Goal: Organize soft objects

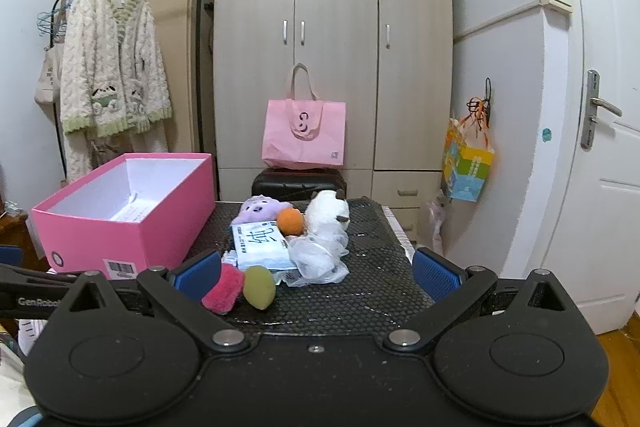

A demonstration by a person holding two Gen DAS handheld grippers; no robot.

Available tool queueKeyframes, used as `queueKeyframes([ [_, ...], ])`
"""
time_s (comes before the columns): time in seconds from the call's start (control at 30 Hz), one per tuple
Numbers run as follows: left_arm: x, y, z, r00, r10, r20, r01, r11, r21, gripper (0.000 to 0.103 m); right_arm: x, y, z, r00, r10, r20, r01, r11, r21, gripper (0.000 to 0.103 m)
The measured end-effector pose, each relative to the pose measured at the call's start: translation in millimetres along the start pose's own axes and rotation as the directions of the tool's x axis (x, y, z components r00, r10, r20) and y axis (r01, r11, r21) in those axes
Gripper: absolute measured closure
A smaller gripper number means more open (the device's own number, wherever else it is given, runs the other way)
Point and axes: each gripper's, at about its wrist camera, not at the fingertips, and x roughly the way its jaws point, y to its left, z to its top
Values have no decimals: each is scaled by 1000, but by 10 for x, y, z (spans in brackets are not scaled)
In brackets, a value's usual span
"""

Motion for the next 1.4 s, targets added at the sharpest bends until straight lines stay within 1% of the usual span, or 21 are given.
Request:
queueKeyframes([
  [0.33,12,-4,4,1000,-2,-3,2,1000,2,0,-6,-34,6,1000,-1,4,1,1000,5,0],
  [0.47,14,0,14,1000,-6,3,6,1000,9,0,-14,-41,27,1000,15,10,-15,1000,-5,0],
  [0.53,6,17,25,999,-28,16,28,999,16,0,-32,-65,40,999,40,31,-40,999,-22,0],
  [0.6,-8,26,51,998,-42,37,41,999,20,0,-51,-108,31,993,93,71,-89,994,-56,0],
  [0.67,-11,18,86,997,-48,59,47,999,23,0,-38,-153,17,986,131,102,-123,989,-87,0],
  [0.77,23,-22,119,994,-70,84,68,997,28,2,31,-245,-25,969,171,180,-155,983,-103,0],
  [0.83,85,-54,121,991,-96,96,93,995,31,3,147,-270,-58,965,191,178,-172,978,-120,0],
  [0.93,202,-123,81,983,-146,110,144,989,26,3,410,-306,-152,969,211,131,-195,973,-125,0],
  [1.0,308,-188,71,981,-169,98,167,985,36,5,612,-321,-233,968,240,77,-230,966,-117,9],
  [1.07,399,-256,56,977,-189,103,184,982,51,7,817,-321,-335,963,270,20,-266,958,-108,24],
  [1.13,479,-318,36,968,-225,110,219,974,63,8,957,-308,-404,954,299,-7,-298,949,-100,31],
  [1.2,564,-365,27,957,-270,102,265,962,58,10,1067,-291,-449,940,341,-17,-341,935,-95,35],
  [1.27,657,-410,35,947,-310,83,307,951,45,14,1151,-273,-487,926,378,-29,-379,921,-92,40],
  [1.33,749,-450,48,936,-348,58,347,938,23,23,1274,-249,-504,914,404,-45,-406,908,-101,42],
  [1.37,784,-472,51,929,-366,48,366,931,14,25,1340,-226,-525,910,412,-55,-416,903,-108,42],
  [1.4,824,-504,56,921,-388,38,387,922,10,29,1402,-197,-542,905,420,-63,-424,898,-115,42],
])
